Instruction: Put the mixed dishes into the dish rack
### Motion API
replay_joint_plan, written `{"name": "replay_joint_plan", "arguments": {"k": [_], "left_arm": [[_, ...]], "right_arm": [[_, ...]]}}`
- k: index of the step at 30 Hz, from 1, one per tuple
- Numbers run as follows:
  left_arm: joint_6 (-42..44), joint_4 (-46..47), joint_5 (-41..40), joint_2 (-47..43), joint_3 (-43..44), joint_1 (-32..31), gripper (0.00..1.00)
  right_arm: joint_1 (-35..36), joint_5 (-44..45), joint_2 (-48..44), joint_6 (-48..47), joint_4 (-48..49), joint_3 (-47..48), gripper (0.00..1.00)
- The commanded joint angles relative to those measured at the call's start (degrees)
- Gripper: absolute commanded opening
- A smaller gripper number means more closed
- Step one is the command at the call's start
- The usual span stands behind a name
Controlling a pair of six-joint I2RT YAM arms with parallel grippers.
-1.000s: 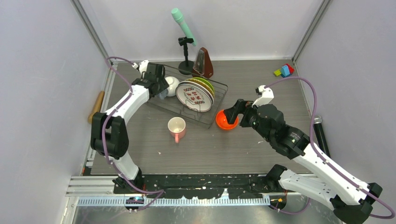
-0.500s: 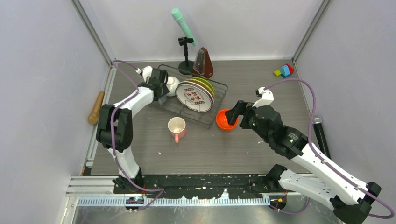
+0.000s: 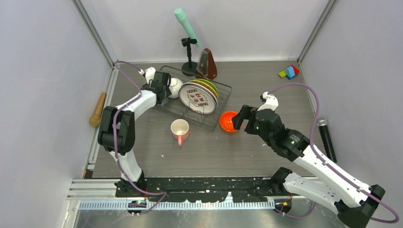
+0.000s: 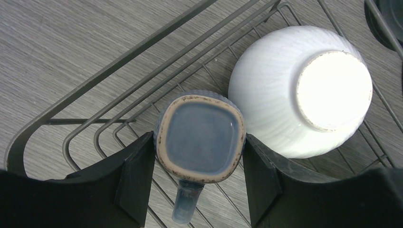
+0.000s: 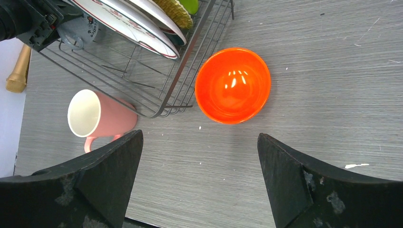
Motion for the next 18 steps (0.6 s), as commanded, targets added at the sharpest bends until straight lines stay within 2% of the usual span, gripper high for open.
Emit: {"name": "replay_joint_plan", "arguments": {"k": [1, 11, 18], "left_arm": [[-2.7, 2.1, 0.6, -6.6, -0.2, -0.1, 0.00], [-0.1, -1.8, 6.5, -14.4, 4.0, -0.8, 0.00], [8.5, 1.3, 17.6, -23.9, 0.5, -1.6, 0.00]], "right_arm": [[-0.4, 1.2, 0.1, 0.8, 1.7, 0.5, 0.96], [-2.0, -0.3, 3.5, 2.3, 0.3, 1.2, 0.96], [-2.6, -2.8, 2.9, 0.3, 1.2, 1.5, 0.95]]}}
